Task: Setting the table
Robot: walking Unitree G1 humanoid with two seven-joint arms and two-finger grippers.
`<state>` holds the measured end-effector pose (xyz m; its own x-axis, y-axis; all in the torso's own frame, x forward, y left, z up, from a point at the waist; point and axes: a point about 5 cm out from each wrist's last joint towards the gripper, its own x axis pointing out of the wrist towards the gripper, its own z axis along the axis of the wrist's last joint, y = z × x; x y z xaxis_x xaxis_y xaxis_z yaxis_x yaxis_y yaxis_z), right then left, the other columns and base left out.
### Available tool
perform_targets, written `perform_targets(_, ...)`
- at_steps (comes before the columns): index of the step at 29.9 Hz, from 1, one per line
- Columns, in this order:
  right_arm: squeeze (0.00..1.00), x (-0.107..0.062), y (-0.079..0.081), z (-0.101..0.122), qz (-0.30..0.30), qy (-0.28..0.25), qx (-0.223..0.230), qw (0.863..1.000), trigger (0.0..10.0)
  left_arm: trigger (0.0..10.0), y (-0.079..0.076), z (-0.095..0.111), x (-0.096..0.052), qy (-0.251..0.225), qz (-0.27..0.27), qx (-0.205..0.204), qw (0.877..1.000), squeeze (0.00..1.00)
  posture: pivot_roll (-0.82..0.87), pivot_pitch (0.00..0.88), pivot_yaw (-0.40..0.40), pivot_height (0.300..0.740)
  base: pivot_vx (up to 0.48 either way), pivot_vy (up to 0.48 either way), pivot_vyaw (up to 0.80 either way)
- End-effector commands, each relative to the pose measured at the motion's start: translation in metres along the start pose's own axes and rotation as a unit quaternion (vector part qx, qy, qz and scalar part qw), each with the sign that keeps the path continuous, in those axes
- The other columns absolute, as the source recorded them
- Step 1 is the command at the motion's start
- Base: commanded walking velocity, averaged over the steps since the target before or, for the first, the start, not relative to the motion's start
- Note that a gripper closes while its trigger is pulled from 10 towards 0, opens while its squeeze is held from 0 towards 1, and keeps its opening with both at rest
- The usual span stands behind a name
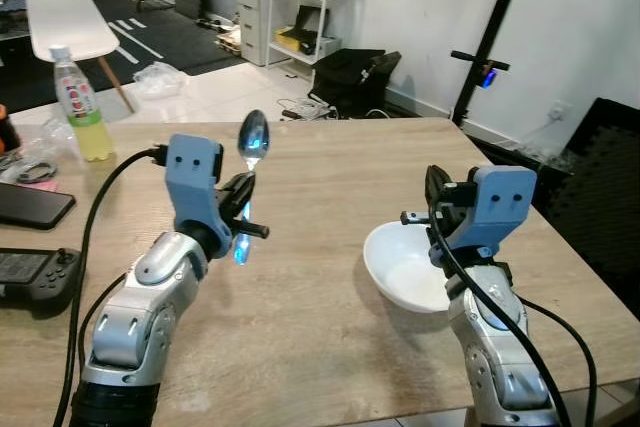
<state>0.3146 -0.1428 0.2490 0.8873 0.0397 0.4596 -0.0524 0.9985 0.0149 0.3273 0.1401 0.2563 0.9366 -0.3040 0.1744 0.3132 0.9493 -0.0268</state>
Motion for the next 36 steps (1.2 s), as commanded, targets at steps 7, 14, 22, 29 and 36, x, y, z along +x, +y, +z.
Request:
perform_targets(7,0.00,-0.002,-0.005,-0.001,-0.006,0.001,0.002,1.000,10.0,10.0,0.016,-0.018,-0.001,0.110,0.060,0.033,0.992,0.00,0.07,0.053,0.011,0.740,0.000,0.000,0.00)
perform_targets(14,0.00,0.011,-0.017,0.014,-0.001,-0.029,-0.031,0.999,10.0,10.0,0.022,-0.008,-0.003,0.131,0.015,-0.130,0.983,0.00,0.10,0.074,-0.005,0.740,0.000,0.000,0.00)
perform_targets(22,0.00,0.036,-0.023,0.028,0.017,-0.048,-0.050,0.997,10.0,10.0,0.024,-0.005,0.010,0.163,-0.069,-0.182,0.967,0.00,0.10,0.105,-0.016,0.740,0.000,0.000,0.00)
perform_targets(29,0.00,0.040,-0.015,0.021,0.032,-0.037,-0.040,0.998,10.0,10.0,0.036,-0.020,0.017,0.237,-0.054,-0.188,0.952,0.00,0.10,0.140,-0.011,0.740,0.000,0.000,0.00)
perform_targets(36,0.00,0.038,-0.006,0.015,0.043,-0.031,-0.030,0.998,10.0,10.0,0.036,-0.037,0.017,0.283,-0.048,-0.149,0.946,0.00,0.11,0.157,-0.003,0.740,0.000,0.000,0.00)
